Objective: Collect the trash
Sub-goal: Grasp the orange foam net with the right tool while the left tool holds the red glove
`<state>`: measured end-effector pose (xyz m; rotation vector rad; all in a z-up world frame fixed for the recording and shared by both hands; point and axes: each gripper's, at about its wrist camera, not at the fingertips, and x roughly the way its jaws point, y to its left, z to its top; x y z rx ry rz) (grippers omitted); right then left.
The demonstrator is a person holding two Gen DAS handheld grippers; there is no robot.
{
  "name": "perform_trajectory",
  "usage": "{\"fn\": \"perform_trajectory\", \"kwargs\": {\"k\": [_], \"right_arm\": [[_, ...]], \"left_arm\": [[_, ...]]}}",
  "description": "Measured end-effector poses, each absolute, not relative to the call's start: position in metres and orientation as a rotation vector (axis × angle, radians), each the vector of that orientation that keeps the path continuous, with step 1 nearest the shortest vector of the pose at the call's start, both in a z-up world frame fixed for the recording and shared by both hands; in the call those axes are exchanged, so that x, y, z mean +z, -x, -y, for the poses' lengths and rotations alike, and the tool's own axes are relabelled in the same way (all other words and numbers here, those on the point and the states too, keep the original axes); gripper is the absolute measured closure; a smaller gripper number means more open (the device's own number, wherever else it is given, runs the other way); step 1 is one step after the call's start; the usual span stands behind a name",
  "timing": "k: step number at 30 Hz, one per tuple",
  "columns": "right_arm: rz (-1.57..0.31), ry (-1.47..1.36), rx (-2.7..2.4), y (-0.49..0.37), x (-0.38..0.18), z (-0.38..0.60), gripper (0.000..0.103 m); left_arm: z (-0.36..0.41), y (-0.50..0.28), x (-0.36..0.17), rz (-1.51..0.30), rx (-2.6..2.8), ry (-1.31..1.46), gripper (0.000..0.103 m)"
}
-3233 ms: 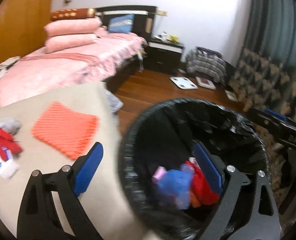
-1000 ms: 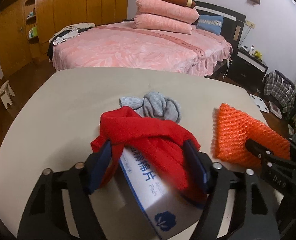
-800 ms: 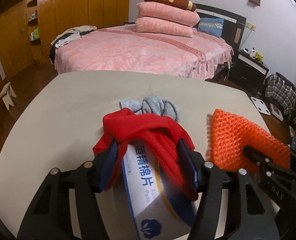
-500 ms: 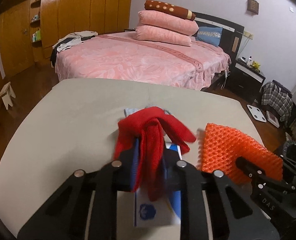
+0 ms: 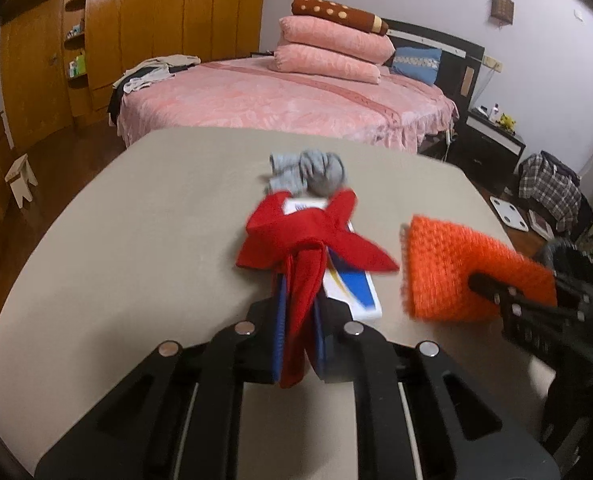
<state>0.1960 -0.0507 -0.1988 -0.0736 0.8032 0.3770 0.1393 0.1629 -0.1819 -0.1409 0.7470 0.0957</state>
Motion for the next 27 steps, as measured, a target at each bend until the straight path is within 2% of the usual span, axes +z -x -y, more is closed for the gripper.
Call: {"fn": "perform_trajectory", "kwargs": {"k": [2,4,6,9,14,15,16,17,18,20,22,24,27], "right_arm": [[-0.807,0.072,0.376,-0.194,-0.199,0.051,0.068],[-0.809,0.079,0.374,-0.193,-0.200,0.050,0.067],[-0.810,0.085,0.372,-0.192,-0.200,0.049,0.066],[-0.812,0.091,0.369,-0.191,-0.201,0.048,0.066],[-0.820,0.097,0.363,-0.191,-0.203,0.047,0.064],[-0.823,0.099,0.361,-0.191,-0.204,0.047,0.064],[-0.824,0.101,0.360,-0.190,-0.205,0.047,0.064],[-0.825,0.103,0.359,-0.190,-0.205,0.047,0.064],[-0.825,0.105,0.358,-0.189,-0.206,0.046,0.064],[-0.824,0.108,0.356,-0.189,-0.206,0.045,0.064],[-0.820,0.114,0.354,-0.187,-0.206,0.045,0.064],[-0.812,0.122,0.353,-0.186,-0.205,0.043,0.064],[-0.806,0.116,0.362,-0.182,-0.204,0.043,0.064]], "left_arm": [[-0.162,-0.131,-0.187,-0.762,0.096,0.144,0.089],[-0.163,-0.127,-0.191,-0.771,0.100,0.145,0.078],[-0.164,-0.127,-0.192,-0.770,0.106,0.150,0.057],[-0.167,-0.132,-0.189,-0.756,0.115,0.155,0.037],[-0.174,-0.148,-0.183,-0.748,0.141,0.159,0.020],[-0.175,-0.150,-0.183,-0.747,0.142,0.165,0.019],[-0.177,-0.153,-0.183,-0.748,0.145,0.175,0.020],[-0.179,-0.155,-0.184,-0.751,0.140,0.185,0.024],[-0.180,-0.158,-0.185,-0.753,0.125,0.197,0.041],[-0.182,-0.163,-0.190,-0.779,0.100,0.199,0.059],[-0.181,-0.161,-0.191,-0.766,0.078,0.202,0.068],[-0.179,-0.157,-0.189,-0.755,0.077,0.185,0.084],[-0.186,-0.145,-0.185,-0.728,0.098,0.218,0.086]]}}
